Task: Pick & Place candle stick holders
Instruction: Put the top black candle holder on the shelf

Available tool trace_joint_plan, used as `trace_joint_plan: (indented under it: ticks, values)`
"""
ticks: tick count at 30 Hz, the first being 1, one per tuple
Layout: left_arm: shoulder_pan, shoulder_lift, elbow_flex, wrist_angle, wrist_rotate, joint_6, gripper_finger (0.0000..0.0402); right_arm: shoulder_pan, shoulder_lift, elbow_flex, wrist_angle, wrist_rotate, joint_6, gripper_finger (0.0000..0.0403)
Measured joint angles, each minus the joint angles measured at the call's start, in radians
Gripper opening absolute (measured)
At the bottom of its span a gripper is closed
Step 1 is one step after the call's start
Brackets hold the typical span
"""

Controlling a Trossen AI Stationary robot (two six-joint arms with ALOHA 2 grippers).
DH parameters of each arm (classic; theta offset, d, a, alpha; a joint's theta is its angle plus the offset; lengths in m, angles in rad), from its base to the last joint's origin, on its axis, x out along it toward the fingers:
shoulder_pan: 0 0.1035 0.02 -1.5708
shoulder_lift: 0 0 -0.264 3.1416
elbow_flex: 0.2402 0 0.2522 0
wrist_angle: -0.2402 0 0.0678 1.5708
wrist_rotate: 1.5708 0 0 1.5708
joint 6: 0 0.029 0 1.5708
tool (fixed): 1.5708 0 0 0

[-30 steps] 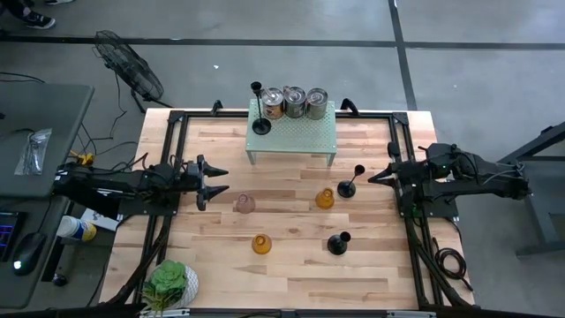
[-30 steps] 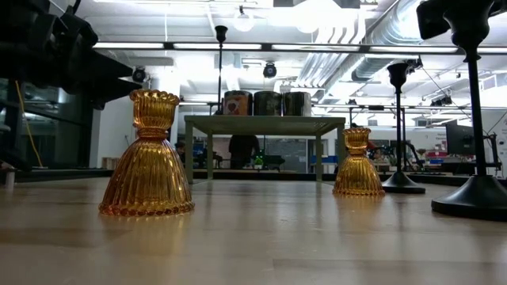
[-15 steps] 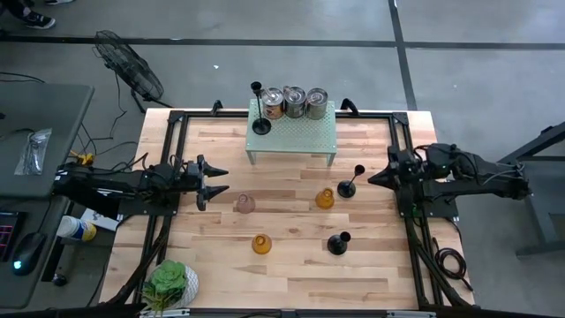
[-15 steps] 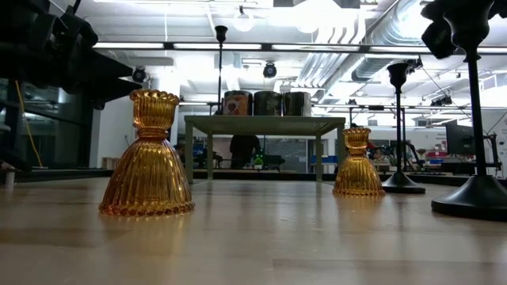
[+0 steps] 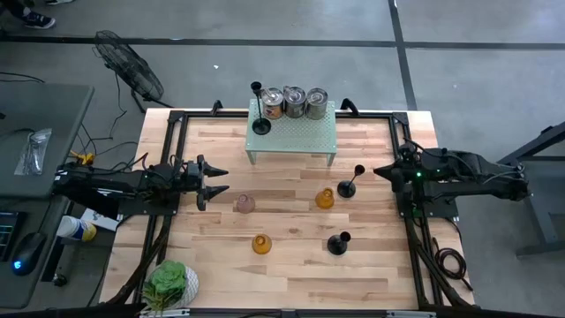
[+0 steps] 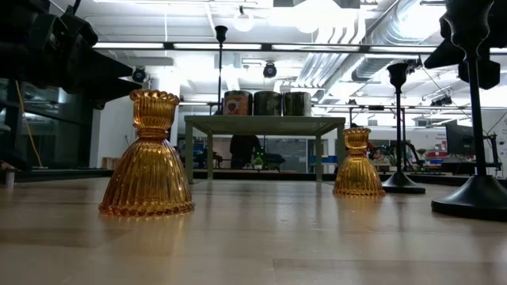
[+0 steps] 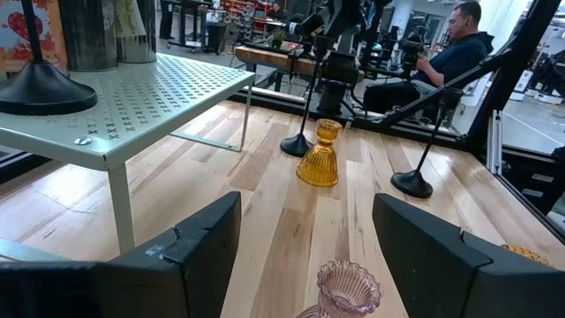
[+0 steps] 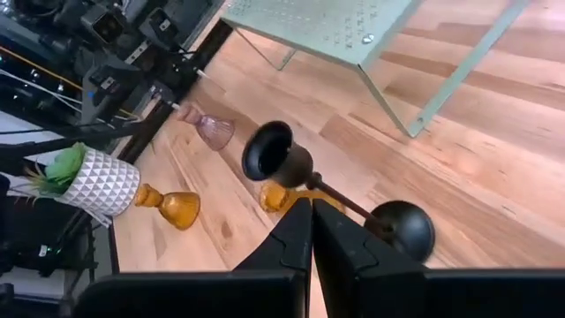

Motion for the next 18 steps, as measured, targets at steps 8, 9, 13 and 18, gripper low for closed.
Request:
trace_joint_plan:
  ticks: [8, 9, 13, 18]
  values:
    - [0.0, 0.0, 0.0, 0.0, 0.0, 0.0, 0.0253, 0.029, 0.0, 0.0, -0.128, -0.037, 0.1, 0.0027]
    - [0.0, 0.0, 0.0, 0.0, 0.0, 0.0, 0.0253, 0.041, 0.0, 0.0, -0.131, -0.037, 0.098, 0.0039]
    - [0.0, 0.0, 0.0, 0.0, 0.0, 0.0, 0.0253, 0.094, 0.006, 0.0, -0.131, -0.028, 0.096, 0.0108]
    - [0.0, 0.0, 0.0, 0.0, 0.0, 0.0, 0.0253, 0.166, 0.039, -0.043, -0.07, 0.028, -0.027, 0.0205]
